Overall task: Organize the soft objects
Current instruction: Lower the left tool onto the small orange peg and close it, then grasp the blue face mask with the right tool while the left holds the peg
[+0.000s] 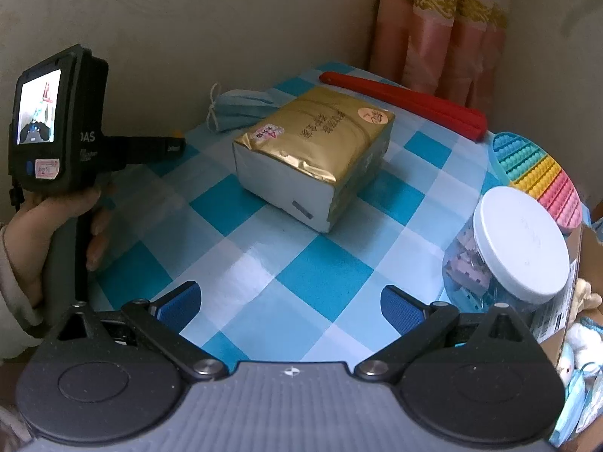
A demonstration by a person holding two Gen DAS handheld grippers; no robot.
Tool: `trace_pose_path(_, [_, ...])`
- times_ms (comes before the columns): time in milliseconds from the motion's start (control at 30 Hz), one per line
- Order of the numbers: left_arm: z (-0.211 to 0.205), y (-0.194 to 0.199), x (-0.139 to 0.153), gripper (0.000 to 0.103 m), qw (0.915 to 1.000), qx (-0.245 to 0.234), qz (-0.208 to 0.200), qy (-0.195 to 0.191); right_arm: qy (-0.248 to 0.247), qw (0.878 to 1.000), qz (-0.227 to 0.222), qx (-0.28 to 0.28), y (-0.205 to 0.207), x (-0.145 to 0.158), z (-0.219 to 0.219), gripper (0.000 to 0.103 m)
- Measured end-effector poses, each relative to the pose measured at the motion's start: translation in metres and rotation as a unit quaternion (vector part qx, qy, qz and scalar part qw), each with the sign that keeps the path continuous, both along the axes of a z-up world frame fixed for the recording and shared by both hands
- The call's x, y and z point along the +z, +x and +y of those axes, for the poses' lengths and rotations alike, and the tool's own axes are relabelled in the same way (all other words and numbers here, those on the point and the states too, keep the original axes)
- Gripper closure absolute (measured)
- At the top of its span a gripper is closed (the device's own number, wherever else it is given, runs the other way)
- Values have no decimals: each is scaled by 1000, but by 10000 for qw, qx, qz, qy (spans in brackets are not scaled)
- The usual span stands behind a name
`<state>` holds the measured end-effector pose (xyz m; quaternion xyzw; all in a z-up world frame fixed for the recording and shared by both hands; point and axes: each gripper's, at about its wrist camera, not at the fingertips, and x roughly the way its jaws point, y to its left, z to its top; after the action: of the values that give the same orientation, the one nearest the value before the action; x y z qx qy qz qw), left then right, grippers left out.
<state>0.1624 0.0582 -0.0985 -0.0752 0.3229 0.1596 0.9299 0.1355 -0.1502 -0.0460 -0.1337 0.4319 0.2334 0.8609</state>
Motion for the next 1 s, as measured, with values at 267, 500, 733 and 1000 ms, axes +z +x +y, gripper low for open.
trace_pose_path(267, [-2, -13, 7, 93, 9995, -271, 156, -57, 94, 9990, -265, 334, 19, 21, 2, 0])
trace_pose_path(500, [-5, -20, 9, 93, 9988, -431, 229, -56, 202, 9931, -661, 950, 59, 46, 28, 0])
trace_pose_path(733, [-2, -24, 12, 93, 9987, -463, 210, -79, 121, 9841, -618, 1664, 122, 55, 87, 0])
trace_pose_path(1000, [3, -30, 14, 93, 9985, -503, 175, -125, -46, 9767, 74, 2146, 175, 32, 140, 0])
